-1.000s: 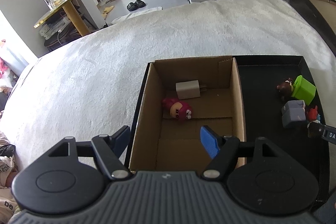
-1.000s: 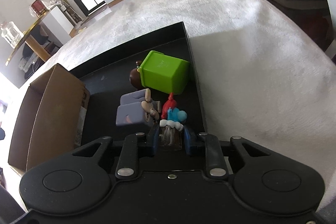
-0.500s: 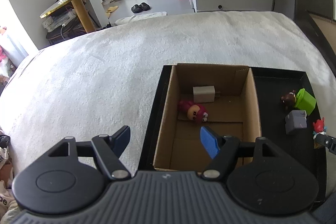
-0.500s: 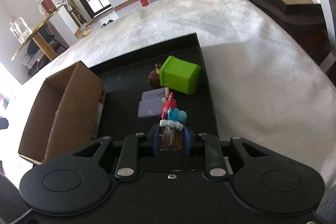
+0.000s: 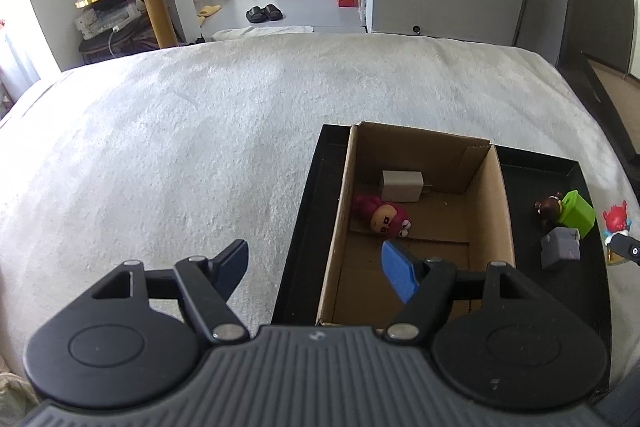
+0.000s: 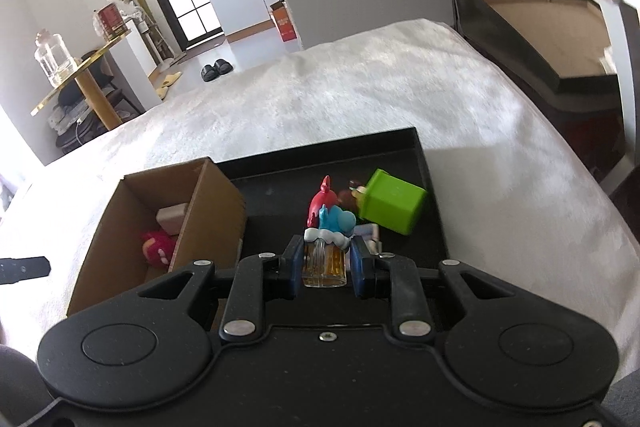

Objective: Organize rigid objects
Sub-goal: 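Carry the figure over the box with the right tool while left tool grips box wall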

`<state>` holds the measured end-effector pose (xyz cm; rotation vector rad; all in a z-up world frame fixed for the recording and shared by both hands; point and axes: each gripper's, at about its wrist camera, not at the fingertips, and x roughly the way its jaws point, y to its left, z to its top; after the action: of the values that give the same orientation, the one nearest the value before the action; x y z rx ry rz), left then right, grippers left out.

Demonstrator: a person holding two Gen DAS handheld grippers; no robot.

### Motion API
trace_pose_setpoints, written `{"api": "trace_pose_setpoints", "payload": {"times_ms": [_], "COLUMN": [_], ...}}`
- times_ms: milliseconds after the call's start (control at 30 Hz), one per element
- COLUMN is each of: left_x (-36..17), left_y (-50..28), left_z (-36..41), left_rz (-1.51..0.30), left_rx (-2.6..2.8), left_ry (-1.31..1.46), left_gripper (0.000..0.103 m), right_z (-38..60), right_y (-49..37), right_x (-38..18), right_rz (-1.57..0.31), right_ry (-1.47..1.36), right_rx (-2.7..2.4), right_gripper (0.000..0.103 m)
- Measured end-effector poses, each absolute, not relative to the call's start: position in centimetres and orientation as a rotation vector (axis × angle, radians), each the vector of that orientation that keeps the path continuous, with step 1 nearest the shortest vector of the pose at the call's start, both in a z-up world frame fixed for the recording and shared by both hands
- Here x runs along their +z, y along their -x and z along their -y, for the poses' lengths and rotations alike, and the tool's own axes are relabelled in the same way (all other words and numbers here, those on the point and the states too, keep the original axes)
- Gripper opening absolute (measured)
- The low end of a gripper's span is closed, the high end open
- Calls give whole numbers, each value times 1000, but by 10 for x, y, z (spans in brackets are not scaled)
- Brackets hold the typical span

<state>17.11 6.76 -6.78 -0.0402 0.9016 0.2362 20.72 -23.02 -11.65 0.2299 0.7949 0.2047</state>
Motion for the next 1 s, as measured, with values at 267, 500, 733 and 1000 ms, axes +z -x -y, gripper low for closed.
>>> {"api": "trace_pose_setpoints", "payload": {"times_ms": [267, 500, 733, 1000], "left_x": [-80, -95, -103, -112], "left_y": [-178, -184, -186, -192], "left_z": [-86, -95, -102, -108], "left_rz": [-912, -942, -953, -974], "left_rx": [178, 132, 119, 78], "left_ry": [120, 164, 203, 250], "left_gripper": [69, 65, 59, 31], "right_z": [200, 176, 151, 117], "right_y": [-209, -213, -218, -226], "right_x": [-101, -91, -90, -91], "right_rz": [-790, -772, -785, -794], "right_ry": [-172, -129, -87, -38], "right_rx": [193, 189, 208, 261], "right_gripper": [24, 24, 24, 24]}}
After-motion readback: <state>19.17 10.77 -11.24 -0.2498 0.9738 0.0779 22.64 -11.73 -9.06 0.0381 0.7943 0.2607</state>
